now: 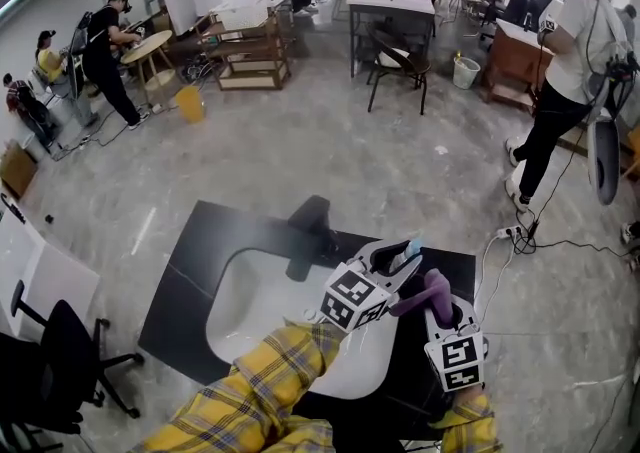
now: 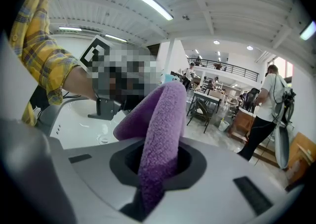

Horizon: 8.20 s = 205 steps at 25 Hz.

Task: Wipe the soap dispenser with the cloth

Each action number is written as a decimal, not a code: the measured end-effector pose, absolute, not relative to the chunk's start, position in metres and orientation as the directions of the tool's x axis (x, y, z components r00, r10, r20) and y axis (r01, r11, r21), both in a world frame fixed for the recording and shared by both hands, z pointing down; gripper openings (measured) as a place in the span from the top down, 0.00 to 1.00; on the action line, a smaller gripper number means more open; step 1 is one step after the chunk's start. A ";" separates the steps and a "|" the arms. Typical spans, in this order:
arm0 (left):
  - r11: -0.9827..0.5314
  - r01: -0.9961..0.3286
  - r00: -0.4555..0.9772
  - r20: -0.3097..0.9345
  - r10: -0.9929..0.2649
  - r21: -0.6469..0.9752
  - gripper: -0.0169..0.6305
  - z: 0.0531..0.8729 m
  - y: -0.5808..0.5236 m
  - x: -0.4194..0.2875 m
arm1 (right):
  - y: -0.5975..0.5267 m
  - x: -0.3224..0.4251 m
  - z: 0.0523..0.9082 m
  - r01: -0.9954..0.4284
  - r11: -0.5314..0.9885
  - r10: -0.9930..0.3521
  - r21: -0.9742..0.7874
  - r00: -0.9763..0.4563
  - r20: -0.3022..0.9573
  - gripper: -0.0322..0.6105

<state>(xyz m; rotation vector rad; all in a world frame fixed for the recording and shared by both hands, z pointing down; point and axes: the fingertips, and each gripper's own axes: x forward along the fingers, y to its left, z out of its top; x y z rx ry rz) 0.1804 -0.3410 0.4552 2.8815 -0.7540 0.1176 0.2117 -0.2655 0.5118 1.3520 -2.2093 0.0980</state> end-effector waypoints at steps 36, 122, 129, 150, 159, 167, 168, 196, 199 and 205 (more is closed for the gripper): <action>-0.992 -0.123 0.953 0.282 -0.113 0.019 0.56 0.451 -0.320 0.187 | -0.249 0.223 0.499 -0.855 0.477 -0.812 0.204 -0.339 0.476 0.89; -0.715 -0.695 0.712 0.213 -0.669 0.075 0.79 0.455 -0.348 0.200 | -0.245 0.214 0.523 -0.912 0.409 -0.794 0.027 -0.341 0.504 0.89; -0.683 -0.726 0.682 0.208 -0.701 0.078 0.79 0.453 -0.349 0.199 | -0.247 0.211 0.522 -0.911 0.412 -0.792 0.022 -0.347 0.502 0.89; -0.606 -0.775 0.632 0.180 -0.754 0.179 0.78 0.454 -0.350 0.199 | -0.245 0.209 0.528 -0.910 0.414 -0.787 -0.005 -0.361 0.500 0.89; -0.684 -0.725 0.686 0.180 -0.705 0.080 0.61 0.458 -0.334 0.195 | -0.244 0.201 0.528 -0.912 0.410 -0.792 -0.002 -0.358 0.495 0.89; -0.748 -0.662 0.749 0.064 -0.659 0.045 0.61 0.446 -0.299 0.169 | -0.241 0.197 0.520 -0.918 0.397 -0.805 0.007 -0.344 0.484 0.89; -0.765 -0.642 0.767 0.064 -0.639 0.051 0.61 0.448 -0.292 0.166 | -0.240 0.196 0.518 -0.920 0.392 -0.808 0.008 -0.341 0.481 0.89; -0.829 -0.502 0.863 0.202 -0.463 0.244 0.91 0.483 -0.173 0.067 | -0.158 0.178 0.485 -0.961 0.259 -0.871 -0.098 -0.276 0.406 0.89; -0.829 -0.509 0.859 0.204 -0.470 0.232 0.91 0.483 -0.170 0.061 | -0.149 0.174 0.488 -0.960 0.244 -0.873 -0.135 -0.278 0.401 0.89; -0.811 -0.530 0.846 0.216 -0.488 0.245 0.91 0.488 -0.168 0.048 | -0.136 0.171 0.500 -0.963 0.190 -0.876 -0.189 -0.254 0.410 0.89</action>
